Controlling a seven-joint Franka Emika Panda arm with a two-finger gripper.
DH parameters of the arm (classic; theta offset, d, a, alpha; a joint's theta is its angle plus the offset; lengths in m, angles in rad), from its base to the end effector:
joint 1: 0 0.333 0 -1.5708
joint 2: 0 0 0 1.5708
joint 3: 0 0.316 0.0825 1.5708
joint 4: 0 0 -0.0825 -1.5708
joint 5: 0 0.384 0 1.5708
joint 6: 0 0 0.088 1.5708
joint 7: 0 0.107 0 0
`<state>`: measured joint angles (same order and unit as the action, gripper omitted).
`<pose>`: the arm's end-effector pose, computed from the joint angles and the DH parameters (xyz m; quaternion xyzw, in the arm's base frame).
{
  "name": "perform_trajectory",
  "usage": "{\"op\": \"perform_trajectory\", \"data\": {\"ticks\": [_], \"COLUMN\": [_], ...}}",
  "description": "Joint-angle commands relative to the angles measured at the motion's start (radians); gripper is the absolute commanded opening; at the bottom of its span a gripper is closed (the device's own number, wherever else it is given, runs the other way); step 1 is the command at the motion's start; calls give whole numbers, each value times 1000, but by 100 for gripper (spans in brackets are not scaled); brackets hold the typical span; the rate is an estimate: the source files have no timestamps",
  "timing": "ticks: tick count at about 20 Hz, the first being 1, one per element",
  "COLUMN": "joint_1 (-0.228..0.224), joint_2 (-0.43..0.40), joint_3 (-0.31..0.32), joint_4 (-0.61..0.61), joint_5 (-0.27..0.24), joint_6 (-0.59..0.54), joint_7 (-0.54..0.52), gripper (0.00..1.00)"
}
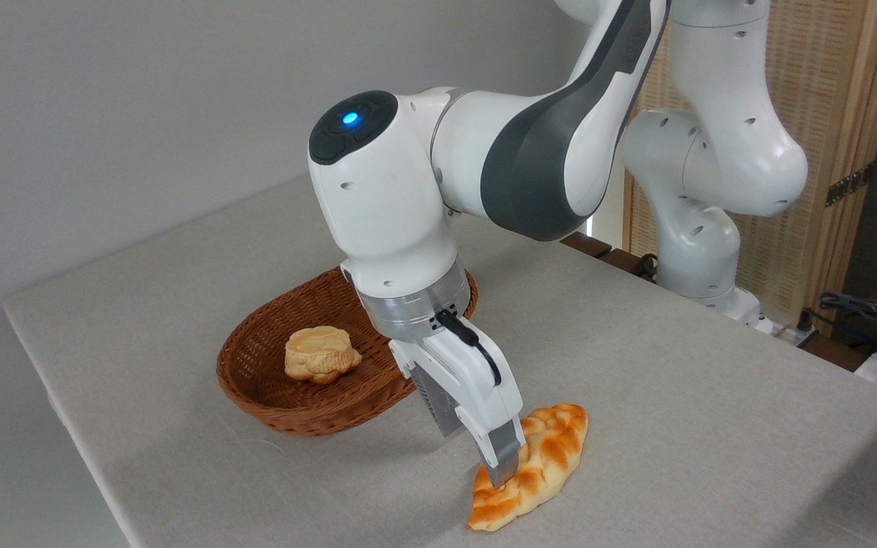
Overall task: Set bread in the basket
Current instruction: 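Lower the open gripper around the braided bread loaf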
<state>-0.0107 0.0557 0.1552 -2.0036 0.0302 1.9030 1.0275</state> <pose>0.5421 0.0802 0.4176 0.8987 -0.4312 -0.0748 0.0279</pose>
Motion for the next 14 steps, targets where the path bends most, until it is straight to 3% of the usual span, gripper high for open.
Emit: {"op": "perform_trajectory", "data": {"ticks": [1, 8, 14], "joint_1": [-8, -8, -6], "joint_2": [6, -25, 24], "joint_3": [9, 84, 95], "joint_4": [-3, 6, -7], "joint_5": [11, 45, 53], "joint_6": [21, 22, 18], "joint_7": [17, 52, 80], "gripper": [100, 100, 100]}}
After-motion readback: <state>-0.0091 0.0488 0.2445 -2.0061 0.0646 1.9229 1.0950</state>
